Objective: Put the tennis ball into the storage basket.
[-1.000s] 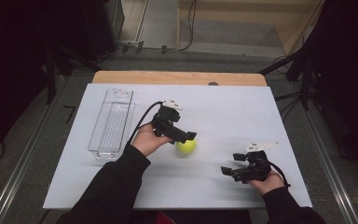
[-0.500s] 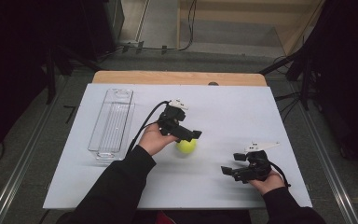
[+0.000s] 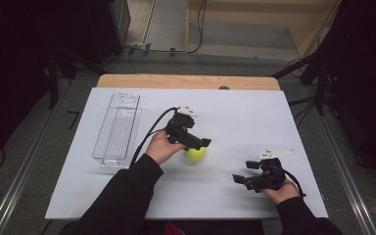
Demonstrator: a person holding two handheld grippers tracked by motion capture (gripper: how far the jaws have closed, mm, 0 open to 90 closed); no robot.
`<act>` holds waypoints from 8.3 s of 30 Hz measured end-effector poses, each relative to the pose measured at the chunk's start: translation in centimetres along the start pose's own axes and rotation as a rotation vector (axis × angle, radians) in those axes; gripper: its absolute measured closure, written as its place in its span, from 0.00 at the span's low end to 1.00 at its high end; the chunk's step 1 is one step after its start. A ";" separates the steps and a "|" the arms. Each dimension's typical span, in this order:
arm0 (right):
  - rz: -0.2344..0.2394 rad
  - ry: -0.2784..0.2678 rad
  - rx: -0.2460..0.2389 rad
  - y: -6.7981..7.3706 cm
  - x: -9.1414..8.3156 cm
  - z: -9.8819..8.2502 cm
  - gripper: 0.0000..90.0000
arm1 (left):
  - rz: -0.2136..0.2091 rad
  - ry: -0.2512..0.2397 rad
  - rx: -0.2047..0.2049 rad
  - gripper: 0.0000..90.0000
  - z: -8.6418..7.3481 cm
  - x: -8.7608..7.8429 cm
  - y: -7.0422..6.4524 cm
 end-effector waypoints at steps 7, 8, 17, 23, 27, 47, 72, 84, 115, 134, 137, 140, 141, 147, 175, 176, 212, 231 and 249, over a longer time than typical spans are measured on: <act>0.001 0.004 -0.006 0.1 0.1 0.0 0.15 | -0.009 -0.007 -0.012 0.04 -0.5 0.2 0.1; 0.001 0.004 -0.005 0.1 0.1 0.0 0.15 | -0.009 -0.007 -0.012 0.04 -0.5 0.2 0.1; 0.001 0.008 -0.011 0.1 0.2 0.1 0.15 | -0.007 -0.008 -0.017 0.04 -1.3 0.4 0.3; 0.008 0.008 -0.010 0.1 0.2 0.2 0.15 | -0.007 -0.010 -0.018 0.04 -1.9 0.6 0.2; -0.004 0.011 -0.014 0.1 0.3 0.2 0.15 | -0.010 -0.002 -0.009 0.04 -2.2 0.9 0.2; 0.005 0.009 -0.023 0.1 0.4 0.4 0.15 | 0.009 0.056 0.016 0.06 -4.2 2.6 -0.3; 0.004 0.005 -0.027 0.2 0.2 0.4 0.15 | 0.012 0.055 -0.008 0.25 -5.5 3.4 -0.3; 0.004 0.006 -0.029 0.2 0.2 0.4 0.15 | 0.023 0.057 0.010 0.30 -5.5 3.3 -0.5; 0.011 0.011 -0.033 0.2 0.3 0.4 0.15 | 0.006 0.043 0.005 0.30 -4.1 1.7 -1.0; 0.008 0.014 -0.042 0.3 0.3 0.3 0.15 | -0.010 0.051 0.011 0.30 -2.1 -1.0 -1.7; 0.007 0.018 -0.046 0.3 0.3 0.3 0.15 | -0.008 0.059 0.017 0.30 -1.9 -1.3 -1.7; 0.007 0.016 -0.044 0.3 0.3 0.3 0.15 | -0.011 0.055 0.009 0.30 -1.6 -1.8 -1.6; 0.007 0.013 -0.042 0.3 0.3 0.3 0.15 | -0.012 0.052 0.006 0.30 -1.5 -2.0 -1.6; 0.008 0.013 -0.041 0.3 0.3 0.3 0.15 | -0.008 0.051 -0.007 0.30 -0.9 -3.0 -1.7; 0.001 0.009 -0.040 0.3 0.2 0.2 0.15 | 0.010 0.068 -0.026 0.30 -0.7 -3.9 -0.5; 0.002 0.007 -0.039 0.3 0.2 0.3 0.15 | 0.009 0.069 -0.027 0.30 -0.7 -3.9 -0.4; 0.003 0.016 -0.043 0.4 0.3 0.2 0.15 | 0.084 0.049 -0.095 0.30 -1.0 -6.1 2.6; 0.006 0.013 -0.046 0.5 0.3 0.3 0.15 | 0.144 0.046 -0.143 0.30 -1.7 -7.7 5.0; 0.008 0.010 -0.052 0.5 0.3 0.3 0.15 | 0.183 0.038 -0.191 0.30 -2.4 -9.0 6.9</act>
Point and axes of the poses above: each handheld gripper's, and its own axes: x roughly forward along the jaws, z roughly out of its top, y roughly to its left, the point moved 1 cm from there along x, roughly forward along the jaws, and after that the axes turned 5 degrees about z, right-handed, at the moved point
